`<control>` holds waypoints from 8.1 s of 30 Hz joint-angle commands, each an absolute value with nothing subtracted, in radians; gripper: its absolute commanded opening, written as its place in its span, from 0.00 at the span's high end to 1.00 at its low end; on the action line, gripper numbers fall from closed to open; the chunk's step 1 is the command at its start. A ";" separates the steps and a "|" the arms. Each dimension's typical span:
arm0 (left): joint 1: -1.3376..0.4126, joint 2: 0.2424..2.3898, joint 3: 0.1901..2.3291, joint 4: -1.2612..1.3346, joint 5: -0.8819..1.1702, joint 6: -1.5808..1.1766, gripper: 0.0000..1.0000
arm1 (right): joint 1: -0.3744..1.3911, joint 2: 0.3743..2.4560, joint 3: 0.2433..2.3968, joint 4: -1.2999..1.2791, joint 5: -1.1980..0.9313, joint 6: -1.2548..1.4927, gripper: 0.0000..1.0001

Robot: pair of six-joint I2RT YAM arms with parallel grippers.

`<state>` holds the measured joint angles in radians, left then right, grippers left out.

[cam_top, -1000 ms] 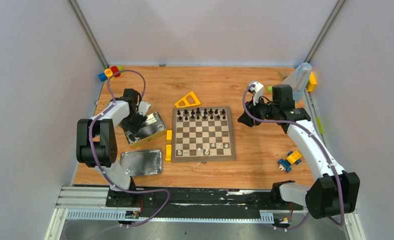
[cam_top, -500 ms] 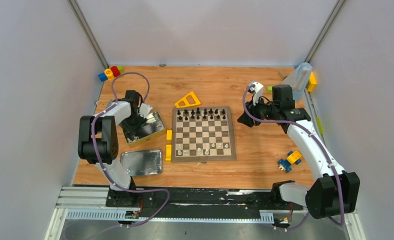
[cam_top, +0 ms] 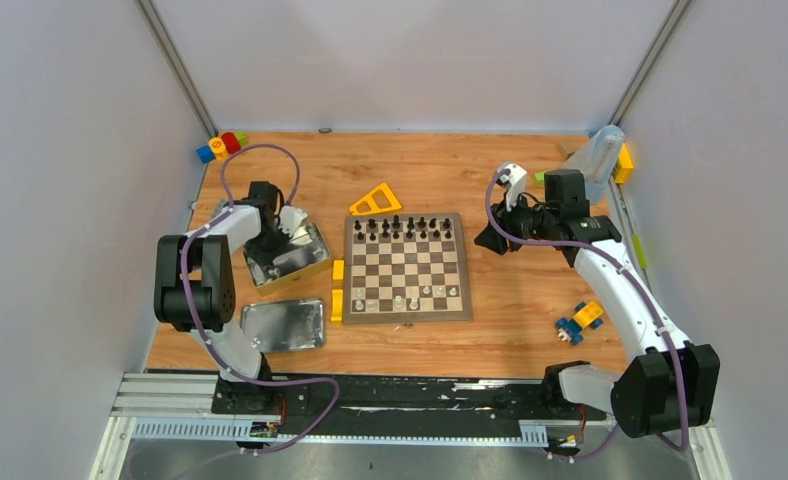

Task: Set up the chess pieces on the board
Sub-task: Pick up the chess piece from the storage box, then place the chess piece on the chessboard, then adjust the chess piece on the chessboard.

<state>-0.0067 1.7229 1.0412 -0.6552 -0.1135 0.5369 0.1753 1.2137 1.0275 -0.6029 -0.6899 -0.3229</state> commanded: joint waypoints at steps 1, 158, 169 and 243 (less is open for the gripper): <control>-0.005 1.635 1.033 -0.635 -0.015 0.526 0.86 | 0.173 1.214 1.031 -0.592 -0.713 -0.336 0.63; -0.803 1.872 0.962 0.253 0.998 0.534 0.73 | -0.032 1.279 1.007 -0.588 -0.738 -0.354 0.65; -0.804 1.834 0.982 0.220 0.988 0.539 0.66 | -0.032 1.280 1.007 -0.589 -0.744 -0.354 0.66; -0.231 1.032 1.026 -0.704 0.448 0.489 0.44 | 0.798 1.696 1.191 -0.624 -0.484 -0.564 0.82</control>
